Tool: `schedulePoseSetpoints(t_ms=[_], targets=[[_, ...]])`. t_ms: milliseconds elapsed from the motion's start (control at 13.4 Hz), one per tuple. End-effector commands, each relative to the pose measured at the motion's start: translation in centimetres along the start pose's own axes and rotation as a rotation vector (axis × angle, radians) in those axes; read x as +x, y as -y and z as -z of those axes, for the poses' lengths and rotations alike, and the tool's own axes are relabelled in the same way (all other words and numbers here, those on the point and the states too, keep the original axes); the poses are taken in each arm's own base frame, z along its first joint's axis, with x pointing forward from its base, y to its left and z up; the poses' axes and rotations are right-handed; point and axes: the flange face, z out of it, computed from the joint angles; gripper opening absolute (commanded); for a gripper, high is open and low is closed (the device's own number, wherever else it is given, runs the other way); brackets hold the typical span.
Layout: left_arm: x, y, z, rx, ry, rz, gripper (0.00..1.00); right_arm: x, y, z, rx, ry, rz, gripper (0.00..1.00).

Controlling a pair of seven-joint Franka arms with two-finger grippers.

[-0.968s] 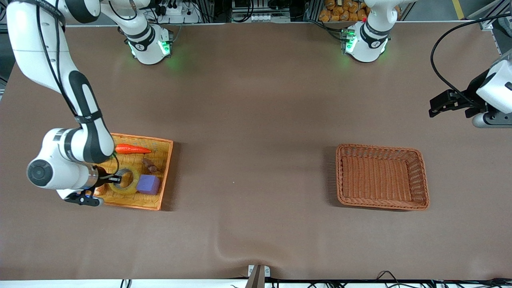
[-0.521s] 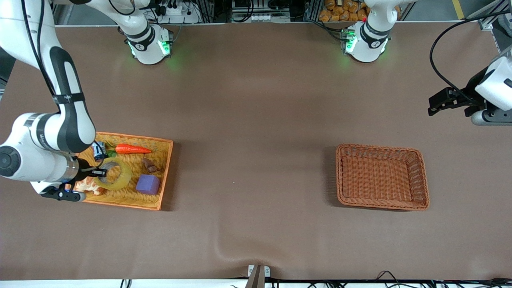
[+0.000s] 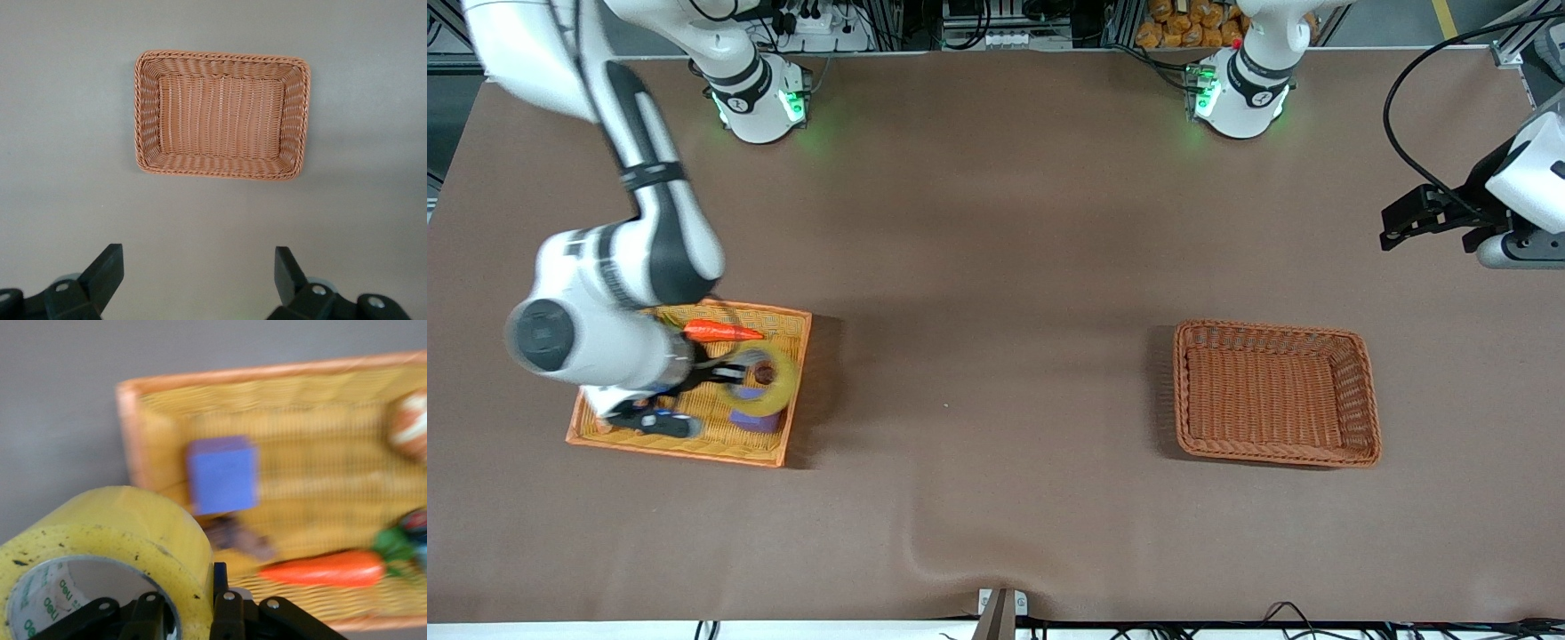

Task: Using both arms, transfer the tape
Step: 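Carry the tape roll toward the basket and set it on the table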

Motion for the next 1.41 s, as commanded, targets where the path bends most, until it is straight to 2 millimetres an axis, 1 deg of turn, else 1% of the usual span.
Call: schedulePoseSetpoints(t_ms=[0, 149, 223, 372, 447, 521, 596, 670, 745, 819, 968, 1266, 1340], targets=[[-0.2, 0.2, 0.3, -0.008, 0.005, -0.015, 1.0, -3.0, 8.3, -0.1, -0.017, -0.025, -0.094, 0.0], [-0.2, 0.1, 0.2, -0.008, 0.004, -0.015, 1.0, -3.6, 11.5, -1.2, -0.008, -0.023, -0.179, 0.0], [-0.2, 0.1, 0.2, -0.008, 0.006, -0.017, 1.0, -4.3, 13.4, -2.0, -0.007, -0.026, -0.212, 0.0], [-0.2, 0.1, 0.2, -0.007, 0.004, -0.015, 1.0, -5.8, 17.4, -4.3, 0.024, -0.062, -0.301, 0.0], [-0.2, 0.1, 0.2, -0.008, 0.004, -0.015, 1.0, -6.7, 19.6, -5.3, 0.06, -0.084, -0.343, 0.0], [-0.1, 0.0, 0.1, -0.009, 0.006, -0.017, 1.0, -7.8, 21.7, -5.7, 0.107, -0.1, -0.383, 0.0], [-0.2, 0.0, 0.2, -0.008, 0.003, -0.017, 1.0, -8.7, 23.2, -6.2, 0.142, -0.1, -0.417, 0.0], [-0.1, -0.1, 0.1, -0.009, 0.006, -0.018, 1.0, -10.1, 24.8, -7.0, 0.154, -0.095, -0.425, 0.0], [-0.2, -0.2, 0.2, -0.008, 0.003, -0.02, 1.0, -11.5, 26.3, -8.3, 0.148, -0.093, -0.418, 0.0], [-0.1, -0.2, 0.1, -0.009, 0.004, -0.014, 1.0, -12.4, 27.4, -9.2, 0.162, -0.1, -0.426, 0.0], [-0.1, -0.6, 0.1, -0.008, 0.001, -0.009, 1.0, -12.9, 28.6, -10.6, 0.193, -0.116, -0.446, 0.0], [-0.1, -1.2, -0.1, -0.008, 0.006, -0.02, 1.0, -13.7, 29.9, -12.8, 0.203, -0.121, -0.435, 0.0], [-0.1, -1.3, 0.0, -0.009, 0.004, -0.018, 1.0, -14.0, 30.3, -13.7, 0.196, -0.119, -0.431, 0.0]])
